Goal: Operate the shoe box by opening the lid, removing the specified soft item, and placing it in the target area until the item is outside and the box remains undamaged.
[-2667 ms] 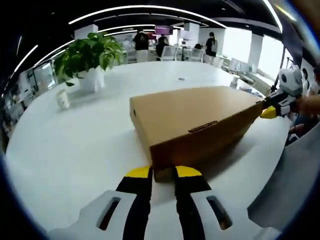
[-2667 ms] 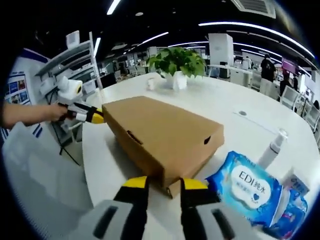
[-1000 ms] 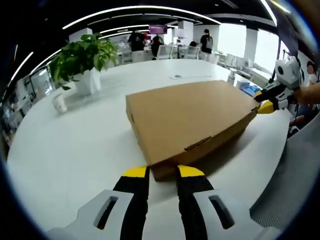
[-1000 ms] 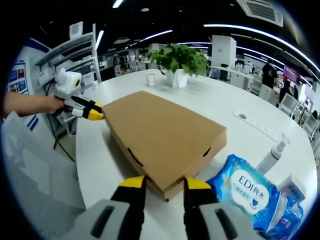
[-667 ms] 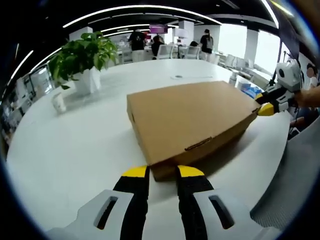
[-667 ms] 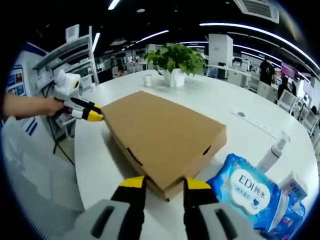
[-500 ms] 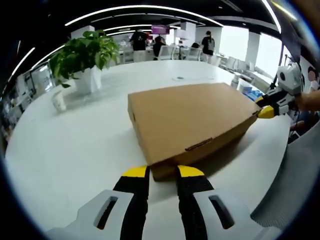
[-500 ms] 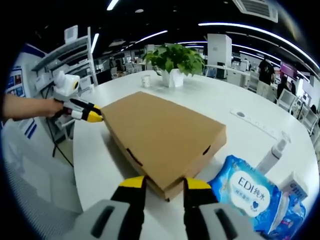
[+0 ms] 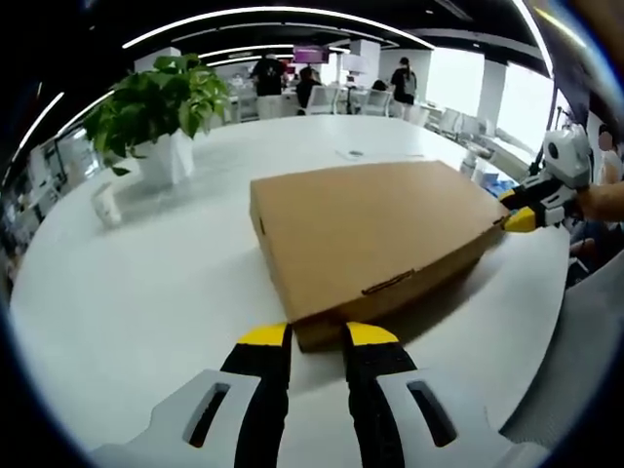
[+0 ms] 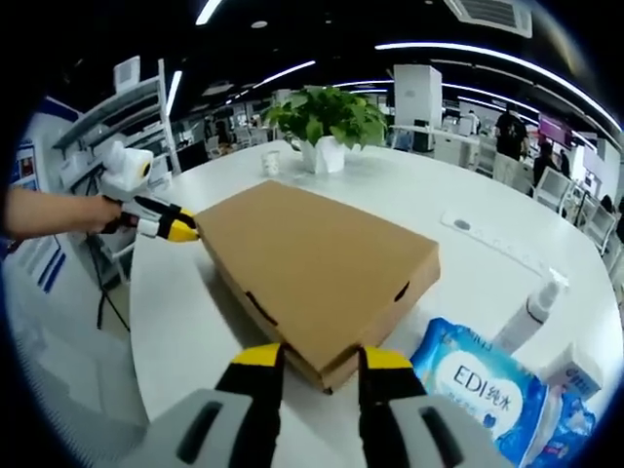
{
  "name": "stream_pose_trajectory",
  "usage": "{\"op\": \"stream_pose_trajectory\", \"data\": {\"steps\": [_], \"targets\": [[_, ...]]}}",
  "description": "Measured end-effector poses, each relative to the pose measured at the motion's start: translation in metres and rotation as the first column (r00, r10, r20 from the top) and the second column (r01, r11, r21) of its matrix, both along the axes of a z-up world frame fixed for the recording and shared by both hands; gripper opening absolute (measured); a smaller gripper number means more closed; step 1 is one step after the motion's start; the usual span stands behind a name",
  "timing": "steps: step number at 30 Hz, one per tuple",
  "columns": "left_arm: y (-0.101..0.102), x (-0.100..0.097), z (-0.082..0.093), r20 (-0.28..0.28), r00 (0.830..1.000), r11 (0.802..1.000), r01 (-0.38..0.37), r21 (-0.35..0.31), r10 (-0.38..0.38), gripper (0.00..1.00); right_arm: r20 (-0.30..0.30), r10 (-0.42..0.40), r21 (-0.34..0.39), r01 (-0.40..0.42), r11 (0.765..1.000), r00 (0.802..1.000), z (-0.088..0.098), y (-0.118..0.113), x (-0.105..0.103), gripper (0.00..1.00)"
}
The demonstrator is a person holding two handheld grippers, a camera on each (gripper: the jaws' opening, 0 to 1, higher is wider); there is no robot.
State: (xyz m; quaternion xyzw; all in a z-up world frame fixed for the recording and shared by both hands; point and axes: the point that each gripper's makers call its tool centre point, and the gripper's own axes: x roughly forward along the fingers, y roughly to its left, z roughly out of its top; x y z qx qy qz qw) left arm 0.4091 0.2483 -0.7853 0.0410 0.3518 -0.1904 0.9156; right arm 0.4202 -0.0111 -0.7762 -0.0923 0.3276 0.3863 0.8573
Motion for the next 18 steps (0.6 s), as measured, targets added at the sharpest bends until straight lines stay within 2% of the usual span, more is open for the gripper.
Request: {"op": "stream_pose_trajectory", "data": {"steps": [9, 18], "targets": [[-0.009, 0.010, 0.005, 0.001, 1.000, 1.000, -0.013, -0.020, 0.013, 0.20, -0.020, -0.046, 0.027, 0.046, 0.999, 0.999, 0.000, -0.004, 0.018, 0.28], [-0.011, 0.014, 0.006, -0.002, 1.000, 0.999, -0.022, -0.028, 0.022, 0.20, -0.026, -0.047, 0.019, 0.048, 0.999, 0.999, 0.000, -0.003, 0.028, 0.29]]}}
